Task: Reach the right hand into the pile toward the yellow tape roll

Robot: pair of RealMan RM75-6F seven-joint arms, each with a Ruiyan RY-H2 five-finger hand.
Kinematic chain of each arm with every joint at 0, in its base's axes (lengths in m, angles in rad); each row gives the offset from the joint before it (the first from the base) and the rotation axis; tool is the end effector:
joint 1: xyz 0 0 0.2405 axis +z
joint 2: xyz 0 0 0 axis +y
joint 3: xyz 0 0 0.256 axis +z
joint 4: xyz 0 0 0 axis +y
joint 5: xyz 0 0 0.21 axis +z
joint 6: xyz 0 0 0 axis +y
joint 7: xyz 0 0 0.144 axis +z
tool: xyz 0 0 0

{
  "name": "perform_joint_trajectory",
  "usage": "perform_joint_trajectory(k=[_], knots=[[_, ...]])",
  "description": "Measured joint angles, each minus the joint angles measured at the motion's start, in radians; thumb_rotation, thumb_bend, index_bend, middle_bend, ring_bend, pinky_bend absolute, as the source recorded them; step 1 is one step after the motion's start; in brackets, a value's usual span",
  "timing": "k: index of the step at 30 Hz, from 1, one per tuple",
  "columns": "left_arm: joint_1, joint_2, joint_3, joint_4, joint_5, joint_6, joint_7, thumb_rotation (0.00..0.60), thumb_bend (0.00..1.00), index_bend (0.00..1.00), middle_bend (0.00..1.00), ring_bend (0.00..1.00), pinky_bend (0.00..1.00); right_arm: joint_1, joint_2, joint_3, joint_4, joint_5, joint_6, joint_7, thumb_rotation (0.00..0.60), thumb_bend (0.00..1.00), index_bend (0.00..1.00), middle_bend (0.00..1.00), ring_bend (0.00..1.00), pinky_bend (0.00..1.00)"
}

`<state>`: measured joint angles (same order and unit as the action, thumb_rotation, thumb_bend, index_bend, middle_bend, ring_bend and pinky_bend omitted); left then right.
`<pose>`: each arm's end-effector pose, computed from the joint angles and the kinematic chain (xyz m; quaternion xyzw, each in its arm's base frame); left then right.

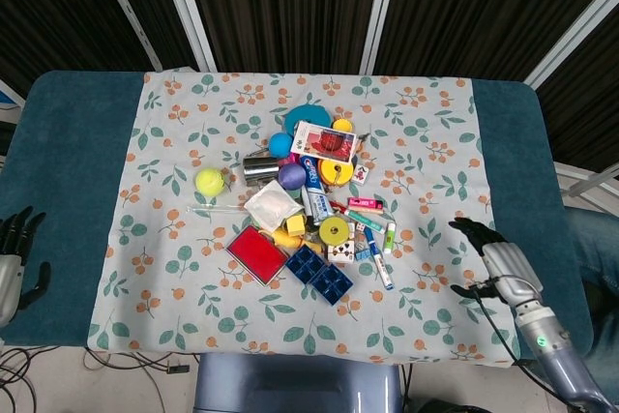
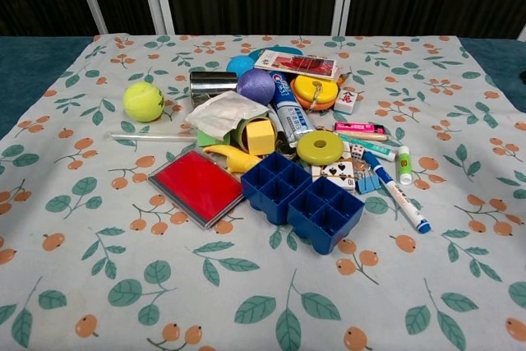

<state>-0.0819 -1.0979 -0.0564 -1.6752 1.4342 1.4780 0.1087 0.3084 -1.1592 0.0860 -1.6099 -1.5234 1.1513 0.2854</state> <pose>-0.3090 0.1803 0.1632 -0.5884 -0.3844 -0.3570 0.6153 -0.2708 -0.2479 0.1062 0.6329 -0.4946 0.4303 0.4119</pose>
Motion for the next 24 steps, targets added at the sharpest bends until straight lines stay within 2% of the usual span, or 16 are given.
perform_joint_trajectory(k=[10,24], knots=[[-0.001,0.004,-0.003,0.000,-0.008,-0.004,-0.010,0.600,0.51,0.07,0.00,0.00,0.04,0.143,-0.085,0.072,-0.018,0.127,-0.157,-0.032,0.600,0.13,0.14,0.13,0.14,0.21],[-0.002,0.010,-0.008,-0.003,-0.017,-0.010,-0.023,0.600,0.52,0.07,0.00,0.00,0.04,0.280,-0.274,0.138,0.035,0.362,-0.272,-0.219,0.600,0.11,0.14,0.13,0.13,0.21]])
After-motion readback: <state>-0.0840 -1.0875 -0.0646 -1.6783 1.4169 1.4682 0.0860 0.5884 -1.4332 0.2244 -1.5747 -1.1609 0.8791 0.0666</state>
